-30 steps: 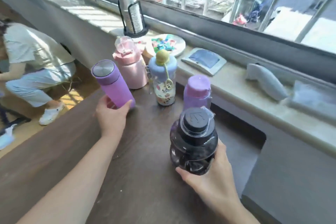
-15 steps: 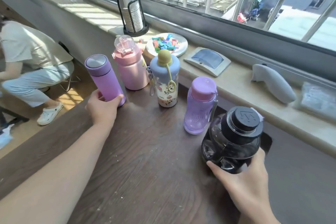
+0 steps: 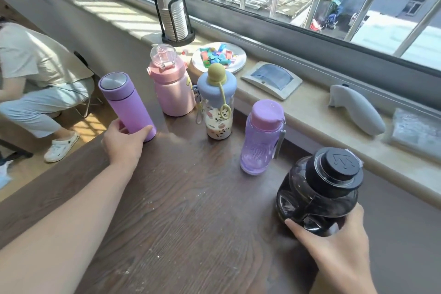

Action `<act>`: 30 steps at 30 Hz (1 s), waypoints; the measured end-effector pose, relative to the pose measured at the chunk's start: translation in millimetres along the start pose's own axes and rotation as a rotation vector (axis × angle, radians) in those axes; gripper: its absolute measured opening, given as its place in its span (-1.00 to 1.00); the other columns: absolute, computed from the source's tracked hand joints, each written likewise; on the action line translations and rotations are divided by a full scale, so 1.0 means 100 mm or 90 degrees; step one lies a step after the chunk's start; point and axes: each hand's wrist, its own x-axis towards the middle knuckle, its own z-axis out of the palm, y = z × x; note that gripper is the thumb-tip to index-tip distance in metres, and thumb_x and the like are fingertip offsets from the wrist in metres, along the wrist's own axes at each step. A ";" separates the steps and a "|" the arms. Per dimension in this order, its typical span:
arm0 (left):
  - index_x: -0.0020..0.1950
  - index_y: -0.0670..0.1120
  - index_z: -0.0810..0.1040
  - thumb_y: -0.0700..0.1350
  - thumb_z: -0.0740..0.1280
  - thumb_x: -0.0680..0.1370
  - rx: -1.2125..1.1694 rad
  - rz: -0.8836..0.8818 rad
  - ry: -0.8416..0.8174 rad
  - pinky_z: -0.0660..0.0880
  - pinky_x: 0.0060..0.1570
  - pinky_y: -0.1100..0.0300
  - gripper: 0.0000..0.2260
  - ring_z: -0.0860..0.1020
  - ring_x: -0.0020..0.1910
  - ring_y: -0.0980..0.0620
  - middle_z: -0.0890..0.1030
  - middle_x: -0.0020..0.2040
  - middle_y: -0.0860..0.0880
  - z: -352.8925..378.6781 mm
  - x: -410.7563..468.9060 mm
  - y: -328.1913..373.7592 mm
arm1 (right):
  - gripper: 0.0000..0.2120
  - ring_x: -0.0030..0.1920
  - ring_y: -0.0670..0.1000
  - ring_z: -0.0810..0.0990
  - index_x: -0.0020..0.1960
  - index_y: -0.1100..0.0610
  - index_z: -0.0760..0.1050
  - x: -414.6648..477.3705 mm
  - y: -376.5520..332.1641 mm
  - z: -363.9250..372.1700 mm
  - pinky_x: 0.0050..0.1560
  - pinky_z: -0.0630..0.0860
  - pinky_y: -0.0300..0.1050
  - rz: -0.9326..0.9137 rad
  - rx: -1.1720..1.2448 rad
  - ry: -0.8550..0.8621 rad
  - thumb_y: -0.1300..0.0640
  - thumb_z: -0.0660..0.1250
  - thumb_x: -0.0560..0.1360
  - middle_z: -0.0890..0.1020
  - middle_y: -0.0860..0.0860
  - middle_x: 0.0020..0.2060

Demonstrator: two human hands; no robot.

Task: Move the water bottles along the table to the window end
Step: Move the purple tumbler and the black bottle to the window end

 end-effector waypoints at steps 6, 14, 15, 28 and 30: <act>0.29 -0.08 0.67 -0.04 0.65 0.36 -0.016 0.015 -0.028 0.56 0.13 0.13 -0.48 0.69 0.06 -0.02 0.71 0.05 0.00 -0.06 0.02 -0.06 | 0.00 0.14 -0.13 0.62 0.30 -0.09 0.35 0.06 0.25 -0.08 0.14 0.53 -0.32 -0.036 -0.002 0.004 -0.04 0.75 -0.04 0.59 -0.35 0.15; 0.35 -0.11 0.64 -0.12 0.60 0.45 -0.012 0.035 -0.033 0.45 0.12 0.21 -0.53 0.62 0.06 0.01 0.68 0.09 -0.01 -0.11 -0.06 -0.01 | 0.13 0.24 -0.06 0.62 0.32 -0.12 0.29 0.14 0.34 -0.07 0.30 0.53 0.10 -0.038 0.040 -0.005 -0.43 0.63 -0.13 0.59 -0.16 0.22; 0.37 -0.11 0.63 -0.12 0.60 0.46 -0.016 0.034 -0.038 0.45 0.13 0.21 -0.52 0.62 0.07 0.01 0.67 0.11 0.00 -0.10 -0.06 -0.01 | 0.12 0.25 -0.03 0.62 0.32 -0.14 0.28 0.15 0.36 -0.07 0.31 0.52 0.19 -0.035 0.046 -0.011 -0.42 0.65 -0.13 0.59 -0.12 0.24; 0.59 -0.21 0.43 -0.27 0.62 0.46 -0.147 0.001 -0.104 0.44 0.52 0.11 -0.27 0.57 0.45 0.02 0.56 0.53 -0.17 -0.28 -0.31 -0.37 | 0.04 0.15 -0.31 0.55 0.44 0.19 0.38 -0.24 0.48 -0.03 0.17 0.41 -0.57 -0.029 0.002 0.005 0.21 0.77 0.04 0.53 0.15 0.30; 0.54 -0.21 0.47 -0.24 0.63 0.46 -0.131 0.015 -0.093 0.47 0.49 0.06 -0.32 0.59 0.43 -0.03 0.59 0.48 -0.21 -0.42 -0.41 -0.46 | -0.16 -0.16 -0.35 0.54 0.21 0.12 0.52 -0.47 0.46 0.08 -0.11 0.46 -0.55 -0.020 -0.059 0.095 0.25 0.79 0.01 0.59 0.26 0.06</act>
